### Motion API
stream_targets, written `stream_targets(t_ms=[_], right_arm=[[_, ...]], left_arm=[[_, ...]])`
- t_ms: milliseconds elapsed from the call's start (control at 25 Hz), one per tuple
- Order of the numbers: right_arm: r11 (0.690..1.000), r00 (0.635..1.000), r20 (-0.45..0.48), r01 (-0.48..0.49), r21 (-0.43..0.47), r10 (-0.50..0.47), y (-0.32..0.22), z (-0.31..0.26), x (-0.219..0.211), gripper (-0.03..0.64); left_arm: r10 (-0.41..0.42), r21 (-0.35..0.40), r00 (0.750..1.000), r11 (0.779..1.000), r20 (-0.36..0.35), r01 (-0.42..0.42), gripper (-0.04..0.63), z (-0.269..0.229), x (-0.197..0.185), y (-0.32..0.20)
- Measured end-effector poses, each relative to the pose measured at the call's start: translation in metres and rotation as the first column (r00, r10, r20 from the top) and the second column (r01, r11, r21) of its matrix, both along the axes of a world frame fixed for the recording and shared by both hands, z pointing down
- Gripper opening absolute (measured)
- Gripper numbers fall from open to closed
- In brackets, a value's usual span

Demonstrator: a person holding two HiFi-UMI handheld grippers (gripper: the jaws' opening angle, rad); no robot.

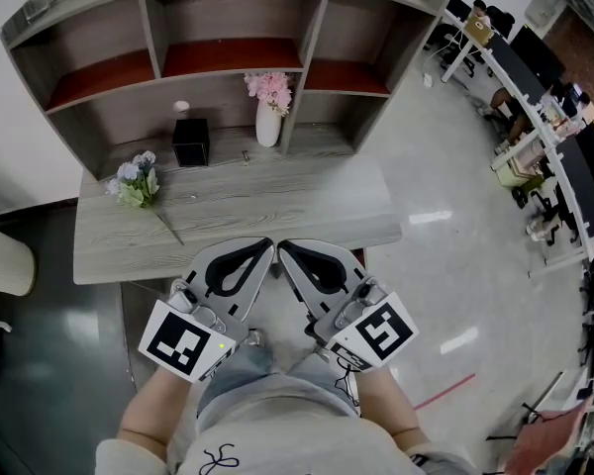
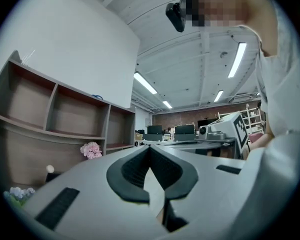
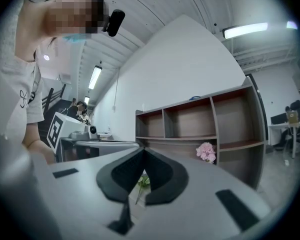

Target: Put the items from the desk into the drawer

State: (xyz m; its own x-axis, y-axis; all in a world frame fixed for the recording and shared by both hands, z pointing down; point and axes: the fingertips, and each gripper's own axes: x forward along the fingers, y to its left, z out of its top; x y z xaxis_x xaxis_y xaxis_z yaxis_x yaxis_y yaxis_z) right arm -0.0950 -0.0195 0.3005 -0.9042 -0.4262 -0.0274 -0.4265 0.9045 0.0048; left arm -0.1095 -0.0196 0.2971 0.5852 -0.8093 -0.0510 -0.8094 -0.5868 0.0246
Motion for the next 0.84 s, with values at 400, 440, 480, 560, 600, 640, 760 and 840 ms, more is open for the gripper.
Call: stream_targets(t_ms=[400,440,480,560,600,640,760,840], right_arm=[[1.000,1.000,-0.003,-0.012,0.003,0.012,-0.003,-0.001,-0.012,0.006],[1.000,1.000,-0.002,-0.012,0.003,0.012,-0.003,-0.001,-0.014,0.006],[1.000,1.000,-0.001,-0.012,0.004,0.012,-0.004,-0.001,-0.016,0.006],[1.000,1.000,0.000,-0.013,0.004,0.013,-0.005,-0.001,-0.019,0.006],[1.000,1.000,0.000,-0.014,0.003,0.014,-0.005,-0.001,-0.021,0.006],[1.000,1.000,0.001,-0.015,0.002,0.015,-0.005,-0.001,-0.022,0.006],[1.000,1.000,0.002,-0.015,0.002,0.015,-0.005,-0.001,-0.025,0.006],[1.000,1.000,0.005,-0.015,0.004,0.014,-0.006,-0.002,-0.027,0.006]], left_arm=[[-0.008,0.018,1.000,1.000,-0.001,0.008,0.009,-0.003,-0.012,-0.003],[-0.008,0.022,1.000,1.000,-0.004,0.008,0.009,-0.003,-0.013,-0.004],[-0.008,0.024,1.000,1.000,-0.005,0.008,0.009,-0.003,-0.015,-0.004],[-0.001,0.020,1.000,1.000,0.002,0.001,0.009,-0.003,-0.017,-0.004],[0.001,0.014,1.000,1.000,0.005,-0.001,0.009,-0.002,-0.017,-0.004],[-0.001,0.008,1.000,1.000,0.007,0.001,0.009,-0.001,-0.018,-0.004],[-0.020,0.004,1.000,1.000,0.002,0.020,0.009,0.000,-0.025,-0.005],[-0.037,0.013,0.999,0.999,0.000,0.037,0.009,-0.001,-0.031,-0.008]])
